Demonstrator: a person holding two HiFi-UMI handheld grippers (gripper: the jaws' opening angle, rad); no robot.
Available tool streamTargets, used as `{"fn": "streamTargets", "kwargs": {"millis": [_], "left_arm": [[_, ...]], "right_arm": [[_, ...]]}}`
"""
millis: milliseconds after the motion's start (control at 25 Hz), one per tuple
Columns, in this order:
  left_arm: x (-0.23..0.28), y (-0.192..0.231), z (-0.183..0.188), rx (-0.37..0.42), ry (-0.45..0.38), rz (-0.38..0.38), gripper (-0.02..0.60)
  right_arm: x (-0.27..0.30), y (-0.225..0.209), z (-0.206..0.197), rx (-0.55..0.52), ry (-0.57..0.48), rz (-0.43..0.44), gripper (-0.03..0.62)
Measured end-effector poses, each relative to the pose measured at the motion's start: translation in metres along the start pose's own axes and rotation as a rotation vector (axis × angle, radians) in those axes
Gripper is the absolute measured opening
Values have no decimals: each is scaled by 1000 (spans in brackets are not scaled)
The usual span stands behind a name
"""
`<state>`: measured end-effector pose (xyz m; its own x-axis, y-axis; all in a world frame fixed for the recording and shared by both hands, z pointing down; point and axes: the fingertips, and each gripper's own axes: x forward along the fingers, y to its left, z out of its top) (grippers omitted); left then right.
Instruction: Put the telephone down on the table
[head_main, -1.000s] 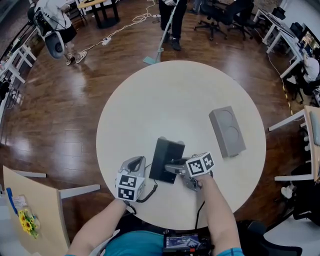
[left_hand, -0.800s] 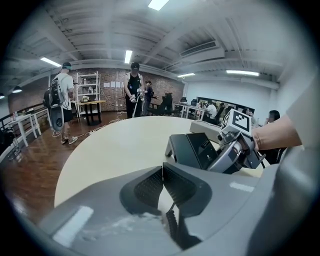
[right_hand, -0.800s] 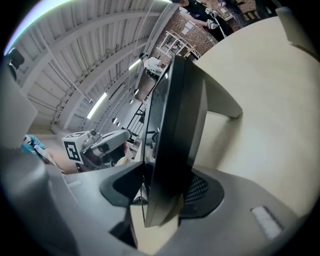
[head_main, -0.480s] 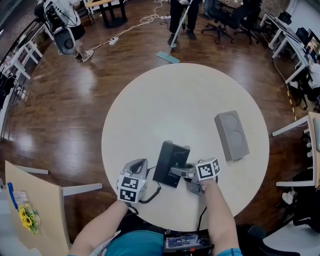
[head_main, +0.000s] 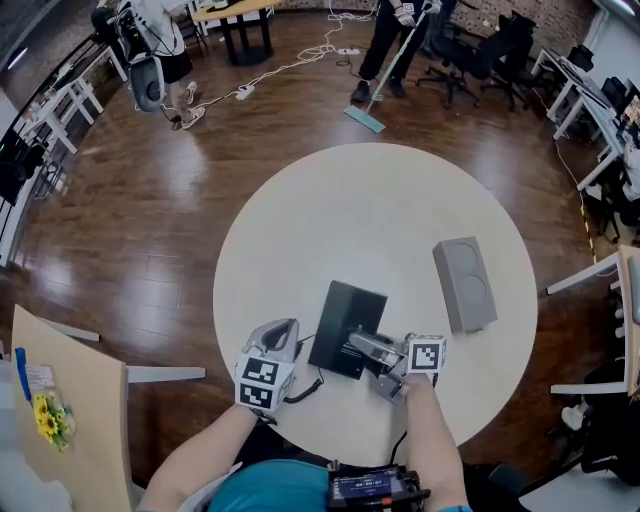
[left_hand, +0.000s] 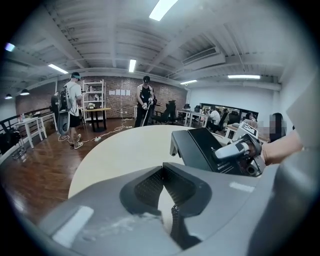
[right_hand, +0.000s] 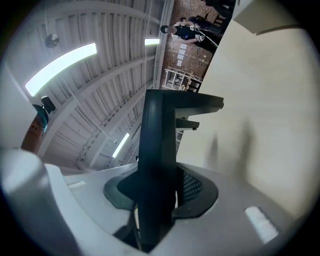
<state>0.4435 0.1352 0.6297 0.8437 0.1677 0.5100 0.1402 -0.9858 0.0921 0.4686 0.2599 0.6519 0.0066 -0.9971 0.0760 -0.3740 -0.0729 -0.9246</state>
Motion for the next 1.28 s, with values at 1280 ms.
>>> {"fn": "streamTargets", "kwargs": {"millis": [1280], "left_arm": [[-299,192,14,-74,-359,504,14]], "right_arm": [[228,236,-76,-100,277,310,150]]}}
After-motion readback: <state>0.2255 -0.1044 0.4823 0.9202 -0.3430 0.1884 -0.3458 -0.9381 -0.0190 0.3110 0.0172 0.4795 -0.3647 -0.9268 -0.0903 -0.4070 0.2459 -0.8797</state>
